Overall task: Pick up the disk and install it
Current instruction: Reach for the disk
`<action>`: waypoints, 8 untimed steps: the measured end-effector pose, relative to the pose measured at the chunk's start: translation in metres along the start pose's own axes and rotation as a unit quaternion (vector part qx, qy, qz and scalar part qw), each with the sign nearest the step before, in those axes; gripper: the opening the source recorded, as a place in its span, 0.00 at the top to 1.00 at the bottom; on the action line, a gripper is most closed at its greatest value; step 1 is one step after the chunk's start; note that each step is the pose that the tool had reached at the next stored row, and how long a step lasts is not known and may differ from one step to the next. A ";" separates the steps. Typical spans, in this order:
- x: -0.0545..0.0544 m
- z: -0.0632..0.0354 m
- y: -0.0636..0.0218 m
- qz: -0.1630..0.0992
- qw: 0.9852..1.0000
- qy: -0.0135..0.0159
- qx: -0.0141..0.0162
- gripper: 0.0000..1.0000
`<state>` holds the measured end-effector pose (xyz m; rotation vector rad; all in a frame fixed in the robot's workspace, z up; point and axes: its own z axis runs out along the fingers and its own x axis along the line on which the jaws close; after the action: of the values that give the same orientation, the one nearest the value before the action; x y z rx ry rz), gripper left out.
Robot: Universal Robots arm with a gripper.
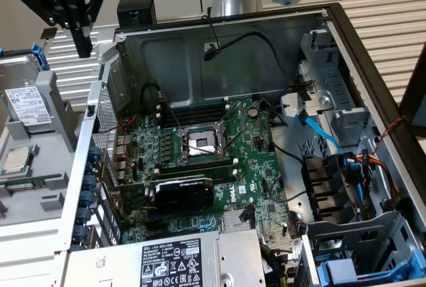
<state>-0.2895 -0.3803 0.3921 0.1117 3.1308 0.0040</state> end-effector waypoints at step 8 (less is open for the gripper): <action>0.025 -0.0002 0.0119 0.000 1.000 0.000 -0.001 0.89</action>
<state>-0.3138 -0.3666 0.3921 0.1115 3.1307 0.0059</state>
